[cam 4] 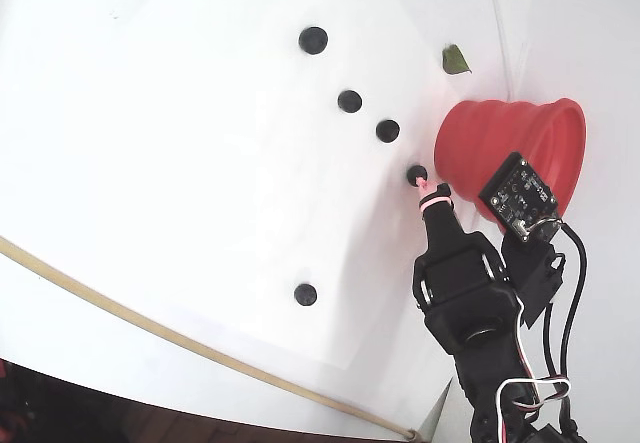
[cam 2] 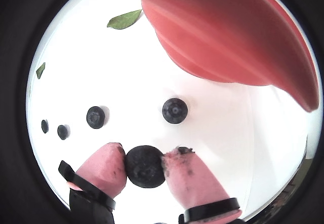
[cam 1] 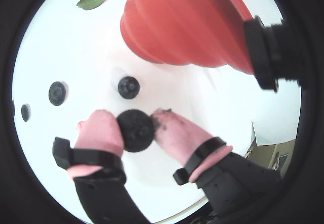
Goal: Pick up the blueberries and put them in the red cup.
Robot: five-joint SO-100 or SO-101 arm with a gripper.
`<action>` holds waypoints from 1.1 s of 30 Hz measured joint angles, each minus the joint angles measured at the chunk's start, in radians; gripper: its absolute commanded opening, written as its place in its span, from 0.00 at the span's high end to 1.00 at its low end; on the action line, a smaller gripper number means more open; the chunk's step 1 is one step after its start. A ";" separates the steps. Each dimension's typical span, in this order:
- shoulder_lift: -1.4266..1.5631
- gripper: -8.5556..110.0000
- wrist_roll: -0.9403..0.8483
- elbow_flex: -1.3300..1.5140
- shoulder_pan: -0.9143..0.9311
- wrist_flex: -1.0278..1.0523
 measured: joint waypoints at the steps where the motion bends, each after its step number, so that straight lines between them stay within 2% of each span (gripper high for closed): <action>1: 0.009 0.82 0.000 0.006 0.000 0.003; 33: 0.305 0.82 -0.017 0.077 0.000 0.209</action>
